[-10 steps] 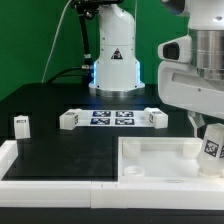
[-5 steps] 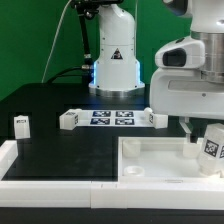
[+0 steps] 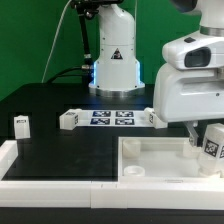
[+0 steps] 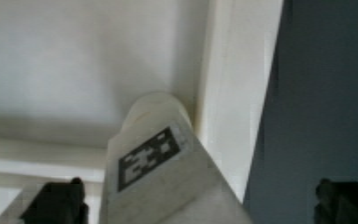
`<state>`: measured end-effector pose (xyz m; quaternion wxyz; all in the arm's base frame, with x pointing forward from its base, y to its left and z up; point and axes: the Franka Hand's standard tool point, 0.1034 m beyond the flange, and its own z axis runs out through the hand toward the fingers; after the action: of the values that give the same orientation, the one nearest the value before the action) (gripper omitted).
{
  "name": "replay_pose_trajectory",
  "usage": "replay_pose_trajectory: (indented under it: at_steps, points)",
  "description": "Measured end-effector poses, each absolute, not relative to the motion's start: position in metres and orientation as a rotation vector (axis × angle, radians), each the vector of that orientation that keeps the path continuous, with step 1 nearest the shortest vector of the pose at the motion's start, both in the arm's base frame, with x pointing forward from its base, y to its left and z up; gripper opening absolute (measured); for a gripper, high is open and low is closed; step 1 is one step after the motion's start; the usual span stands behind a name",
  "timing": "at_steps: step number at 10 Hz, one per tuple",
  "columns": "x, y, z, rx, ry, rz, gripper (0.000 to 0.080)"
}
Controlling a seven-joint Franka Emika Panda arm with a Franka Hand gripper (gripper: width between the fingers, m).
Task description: Assemble one leg
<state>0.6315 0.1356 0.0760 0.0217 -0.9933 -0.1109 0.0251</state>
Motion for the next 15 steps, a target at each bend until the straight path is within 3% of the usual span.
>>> replay_pose_trajectory:
  at_steps: [5,7,8,9,15]
  points:
    - [0.6314,0.1279,0.0748,-2.971,-0.844,0.076,0.0649]
    - [0.6314,0.1278,0.0748,-2.971,-0.844,0.076,0.0381]
    - [0.6315,0.1277,0.0748,-2.971,-0.844,0.076,0.0381]
    - [0.6317,0.1271,0.0748,-2.972,-0.843,0.075,0.0294]
    - [0.6317,0.1261,0.0746,-2.986,-0.788,0.076,0.0294]
